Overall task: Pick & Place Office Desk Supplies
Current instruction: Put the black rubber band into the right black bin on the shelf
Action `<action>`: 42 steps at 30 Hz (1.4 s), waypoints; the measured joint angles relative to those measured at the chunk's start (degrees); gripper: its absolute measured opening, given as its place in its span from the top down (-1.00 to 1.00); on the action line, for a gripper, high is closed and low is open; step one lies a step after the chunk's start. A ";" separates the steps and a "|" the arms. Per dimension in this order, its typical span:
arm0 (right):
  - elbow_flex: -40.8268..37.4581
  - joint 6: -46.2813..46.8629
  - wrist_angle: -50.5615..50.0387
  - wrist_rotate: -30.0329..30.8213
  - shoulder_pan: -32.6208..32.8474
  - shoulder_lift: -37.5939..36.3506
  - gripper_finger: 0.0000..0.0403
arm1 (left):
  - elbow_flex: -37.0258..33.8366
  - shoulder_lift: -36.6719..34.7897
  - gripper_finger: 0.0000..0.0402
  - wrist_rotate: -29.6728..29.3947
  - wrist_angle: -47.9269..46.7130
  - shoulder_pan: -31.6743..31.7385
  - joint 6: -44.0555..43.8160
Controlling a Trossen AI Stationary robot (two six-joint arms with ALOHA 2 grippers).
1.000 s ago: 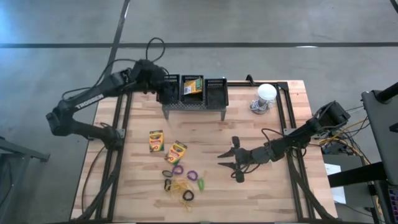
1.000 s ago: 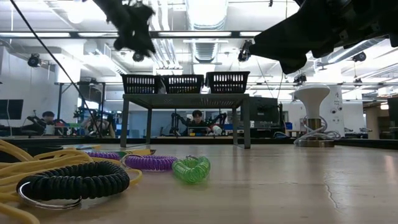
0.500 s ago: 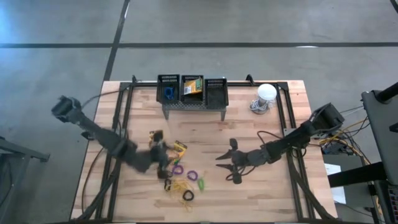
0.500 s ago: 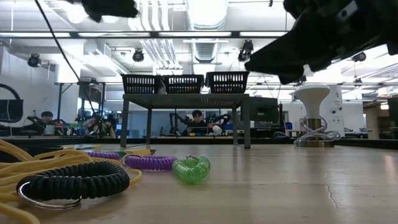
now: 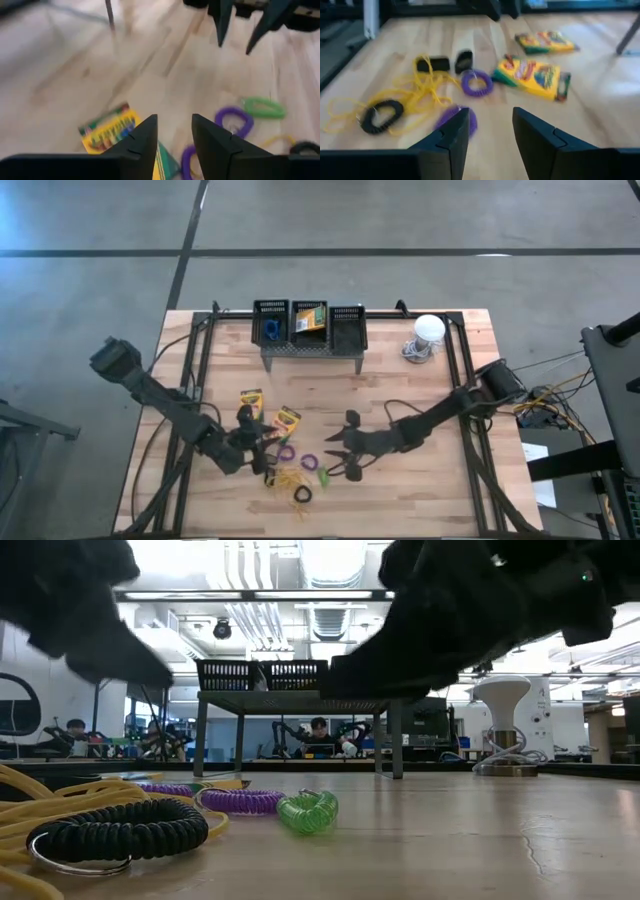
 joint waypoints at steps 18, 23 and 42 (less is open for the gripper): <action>40.89 -3.38 -32.48 -12.72 -3.31 20.90 -0.04 | -7.20 3.64 0.41 2.26 -3.12 0.06 -19.89; 49.85 -4.44 -35.95 -12.80 -4.74 27.24 0.01 | -7.31 2.81 0.41 2.28 -9.34 0.06 -26.50; 57.78 -7.11 -39.83 -12.54 -6.35 33.47 0.86 | -7.94 2.08 0.41 1.86 -10.74 -0.31 -27.94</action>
